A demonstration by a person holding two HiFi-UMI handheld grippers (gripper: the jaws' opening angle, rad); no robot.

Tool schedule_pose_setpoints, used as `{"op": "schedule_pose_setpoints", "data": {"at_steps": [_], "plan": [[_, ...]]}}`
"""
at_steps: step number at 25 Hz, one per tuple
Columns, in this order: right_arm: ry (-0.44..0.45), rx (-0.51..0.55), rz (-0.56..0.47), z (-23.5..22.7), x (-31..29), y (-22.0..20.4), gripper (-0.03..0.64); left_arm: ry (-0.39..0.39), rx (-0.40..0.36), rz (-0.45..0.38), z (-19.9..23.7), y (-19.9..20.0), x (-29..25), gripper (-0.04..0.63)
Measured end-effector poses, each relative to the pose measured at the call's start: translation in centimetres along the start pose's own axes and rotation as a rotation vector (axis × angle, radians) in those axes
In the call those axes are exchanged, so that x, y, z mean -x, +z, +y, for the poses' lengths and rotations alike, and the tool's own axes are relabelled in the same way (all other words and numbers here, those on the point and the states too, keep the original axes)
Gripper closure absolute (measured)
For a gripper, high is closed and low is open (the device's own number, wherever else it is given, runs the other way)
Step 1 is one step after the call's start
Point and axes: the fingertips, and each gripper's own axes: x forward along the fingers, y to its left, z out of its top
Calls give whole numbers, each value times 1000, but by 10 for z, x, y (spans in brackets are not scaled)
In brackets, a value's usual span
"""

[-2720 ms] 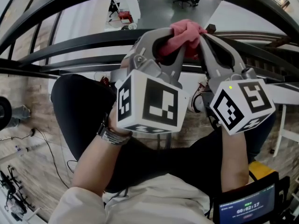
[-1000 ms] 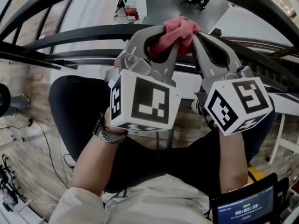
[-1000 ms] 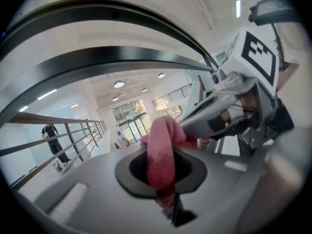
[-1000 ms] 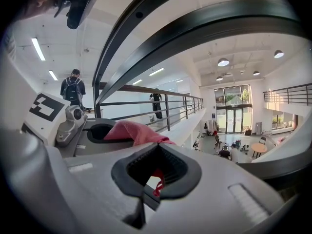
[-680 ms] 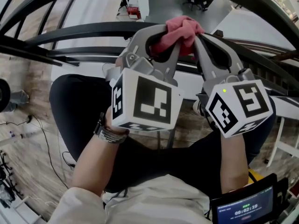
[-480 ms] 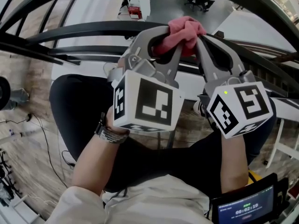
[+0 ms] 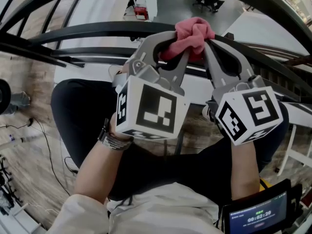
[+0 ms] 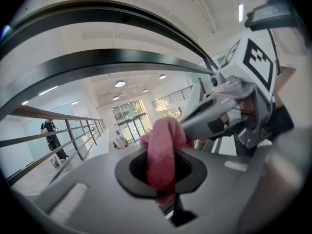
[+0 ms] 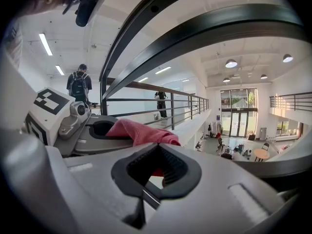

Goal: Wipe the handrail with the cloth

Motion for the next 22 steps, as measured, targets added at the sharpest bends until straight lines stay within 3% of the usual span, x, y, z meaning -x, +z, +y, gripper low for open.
{"op": "schedule_pose_setpoints", "data": {"at_steps": [5,10,22], "plan": [[4,3,7,2,0,-2,615,-15,30,2,0,-1,1,566],[8,2,12,4,-1,-3,615,-42,2,-14,1,6,1,566],[30,11,50,6,-1,-13,615,-86,18,21,-8,0,-1,566]]}}
